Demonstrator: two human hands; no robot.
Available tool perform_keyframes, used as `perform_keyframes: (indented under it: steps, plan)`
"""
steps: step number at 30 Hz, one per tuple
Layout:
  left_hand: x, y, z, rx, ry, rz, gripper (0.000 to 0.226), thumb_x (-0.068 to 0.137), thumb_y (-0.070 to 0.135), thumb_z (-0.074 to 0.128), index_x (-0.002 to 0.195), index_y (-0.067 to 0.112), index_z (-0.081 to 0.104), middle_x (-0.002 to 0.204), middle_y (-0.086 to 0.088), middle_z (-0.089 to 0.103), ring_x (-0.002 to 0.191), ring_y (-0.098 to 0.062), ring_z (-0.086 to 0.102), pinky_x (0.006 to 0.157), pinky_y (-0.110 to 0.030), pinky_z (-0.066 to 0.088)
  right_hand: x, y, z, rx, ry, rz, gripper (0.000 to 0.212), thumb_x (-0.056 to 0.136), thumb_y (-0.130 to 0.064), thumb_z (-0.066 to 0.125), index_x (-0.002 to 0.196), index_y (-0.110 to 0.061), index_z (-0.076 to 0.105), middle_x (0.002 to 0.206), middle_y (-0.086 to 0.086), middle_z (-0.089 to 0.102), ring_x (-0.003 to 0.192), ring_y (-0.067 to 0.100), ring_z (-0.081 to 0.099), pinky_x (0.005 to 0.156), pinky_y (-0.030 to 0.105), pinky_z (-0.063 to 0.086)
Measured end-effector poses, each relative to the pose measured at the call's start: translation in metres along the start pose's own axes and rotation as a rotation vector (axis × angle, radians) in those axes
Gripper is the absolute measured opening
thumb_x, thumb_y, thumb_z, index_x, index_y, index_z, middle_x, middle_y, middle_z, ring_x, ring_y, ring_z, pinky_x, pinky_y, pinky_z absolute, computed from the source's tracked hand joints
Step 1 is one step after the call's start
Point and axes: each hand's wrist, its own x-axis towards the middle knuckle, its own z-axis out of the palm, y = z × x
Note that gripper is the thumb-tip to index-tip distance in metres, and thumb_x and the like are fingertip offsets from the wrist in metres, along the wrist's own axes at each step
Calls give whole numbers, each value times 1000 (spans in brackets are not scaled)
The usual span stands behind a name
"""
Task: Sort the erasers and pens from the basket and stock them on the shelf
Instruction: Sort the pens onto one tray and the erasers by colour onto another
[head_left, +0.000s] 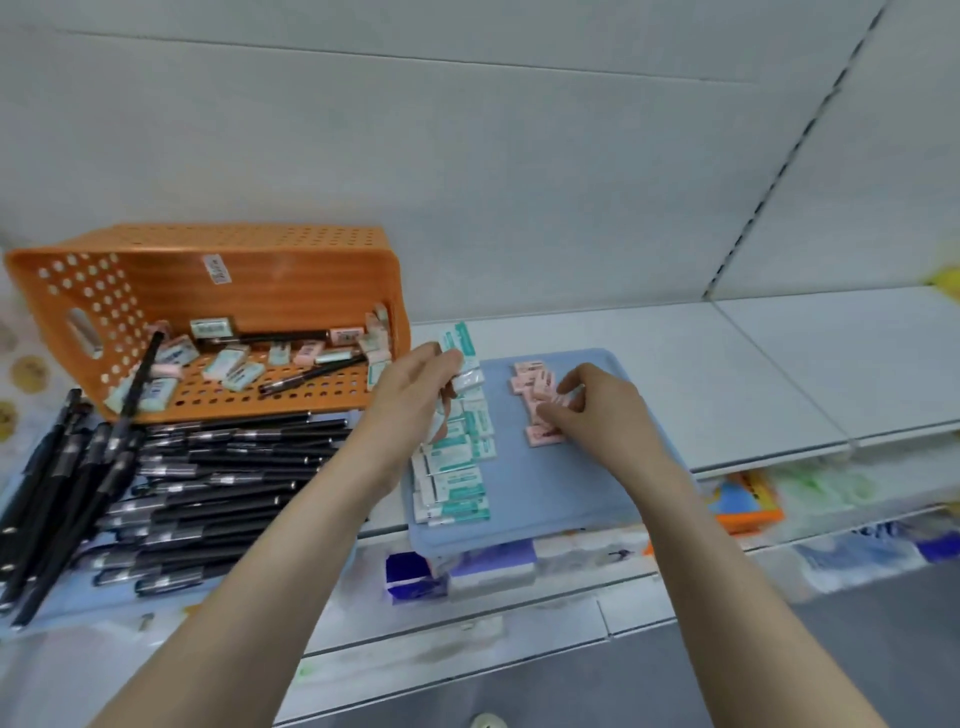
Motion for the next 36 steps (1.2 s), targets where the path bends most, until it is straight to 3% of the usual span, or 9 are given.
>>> perform_keyframes:
  steps: [3,7,10,13,19,25,28,32,36]
  plan:
    - [0,-1,2,3,27,-15,31,100,22,48,70,13,44,50,4,40,46,-11,36,55,-34,27,5,-2,-2,-165,-28,27,32,88,-47,64,92,-16,59,78,0,58,89,25,60,65,31,36]
    - [-3,-4,-1,-5,47,-43,24,100,22,47,82,5,51,52,4,42,43,-8,37,51,-30,28,11,-8,-13,-280,10,27,26,95,-37,53,102,-14,65,99,11,68,97,35,60,72,32,41]
    - [-2,-6,-4,-1,58,-65,29,99,23,48,89,-4,53,54,2,42,44,-9,37,50,-30,27,25,-12,-16,-229,2,-78,17,92,-21,54,105,-20,65,104,7,69,96,30,61,76,33,45]
    - [-1,-5,-5,26,63,-61,35,99,23,48,95,-11,51,58,3,45,46,-7,40,52,-30,29,32,-18,-19,-205,-193,-192,27,90,-12,57,114,-22,65,110,4,63,100,22,59,82,31,46]
    - [-1,-6,-3,3,62,-84,34,98,22,48,95,-12,51,60,0,46,45,-8,42,48,-27,30,41,-27,-21,-304,-208,-177,20,89,-22,63,107,-16,69,104,4,68,99,21,60,82,29,45]
    - [2,-10,-4,43,35,-78,29,97,29,51,74,11,51,62,3,47,54,-16,37,56,-34,28,34,-24,-19,-311,-130,-158,21,91,-32,61,104,-17,68,98,2,69,91,21,60,72,28,40]
    - [2,-9,-1,51,25,-84,33,98,31,51,70,13,51,64,5,49,53,-16,37,54,-33,28,22,-20,-22,-319,-167,-161,31,85,-43,67,107,-21,63,96,-2,61,85,16,52,70,27,36]
    - [3,-7,3,77,-2,-109,34,99,32,49,71,12,52,51,8,47,43,-12,36,51,-29,28,14,-21,-14,-278,-198,-155,43,78,-36,74,114,-17,59,103,5,61,91,22,56,69,29,38]
    - [3,-7,4,99,-28,-104,37,98,36,51,65,20,55,66,-9,53,59,-24,47,60,-36,34,13,-21,-1,-296,-78,-160,41,81,-42,68,112,-17,58,103,6,60,91,27,58,70,32,41]
